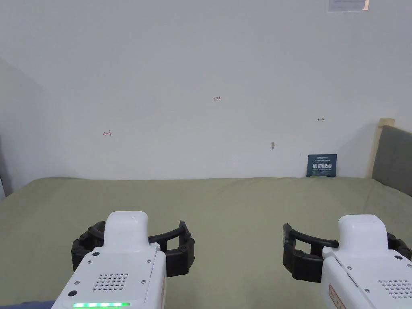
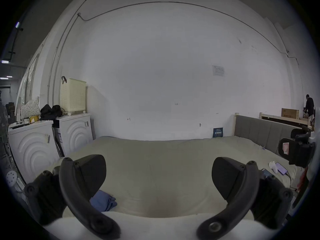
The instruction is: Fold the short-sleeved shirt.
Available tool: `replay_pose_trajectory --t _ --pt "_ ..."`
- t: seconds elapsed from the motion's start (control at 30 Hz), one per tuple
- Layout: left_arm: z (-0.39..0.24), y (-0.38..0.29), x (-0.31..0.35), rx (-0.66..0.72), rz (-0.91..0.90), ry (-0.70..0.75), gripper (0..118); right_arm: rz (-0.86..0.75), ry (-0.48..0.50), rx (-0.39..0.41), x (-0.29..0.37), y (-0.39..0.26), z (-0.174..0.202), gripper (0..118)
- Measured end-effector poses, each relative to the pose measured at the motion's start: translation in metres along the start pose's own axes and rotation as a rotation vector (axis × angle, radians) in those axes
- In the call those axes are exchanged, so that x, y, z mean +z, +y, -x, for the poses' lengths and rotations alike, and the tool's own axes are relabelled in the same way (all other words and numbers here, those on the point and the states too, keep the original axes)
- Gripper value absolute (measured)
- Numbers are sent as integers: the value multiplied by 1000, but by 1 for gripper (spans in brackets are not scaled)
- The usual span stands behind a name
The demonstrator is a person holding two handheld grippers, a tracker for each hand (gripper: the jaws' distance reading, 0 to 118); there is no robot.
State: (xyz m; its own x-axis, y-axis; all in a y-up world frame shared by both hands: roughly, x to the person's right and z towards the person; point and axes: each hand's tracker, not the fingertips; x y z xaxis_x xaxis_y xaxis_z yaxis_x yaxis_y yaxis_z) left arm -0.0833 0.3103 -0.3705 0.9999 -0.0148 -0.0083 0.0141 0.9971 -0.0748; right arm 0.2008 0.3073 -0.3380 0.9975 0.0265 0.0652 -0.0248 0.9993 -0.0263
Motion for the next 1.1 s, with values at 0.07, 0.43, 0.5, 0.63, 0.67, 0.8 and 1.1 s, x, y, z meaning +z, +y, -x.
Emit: replay_pose_trajectory --t 0.07,0.43,0.5,0.63,0.67,0.8,1.1 --pt "-1 0 -1 -6 9 3 118 4 3 3 0 0 0 117" --pt "1 7 -1 68 81 -79 118 17 33 -6 -5 1 1 117" --pt "-3 11 -2 44 84 -61 118 16 33 -3 -5 1 0 117" --pt "-3 18 -4 56 95 -51 118 13 33 0 -5 2 0 117" --pt "-2 19 -5 71 107 -56 118 12 33 -1 -5 2 0 117" --pt "-2 24 -7 51 143 -53 118 4 40 -9 -4 4 -1 117" --pt "-10 26 -3 -26 155 -100 118 -2 42 -14 -2 4 -3 117"
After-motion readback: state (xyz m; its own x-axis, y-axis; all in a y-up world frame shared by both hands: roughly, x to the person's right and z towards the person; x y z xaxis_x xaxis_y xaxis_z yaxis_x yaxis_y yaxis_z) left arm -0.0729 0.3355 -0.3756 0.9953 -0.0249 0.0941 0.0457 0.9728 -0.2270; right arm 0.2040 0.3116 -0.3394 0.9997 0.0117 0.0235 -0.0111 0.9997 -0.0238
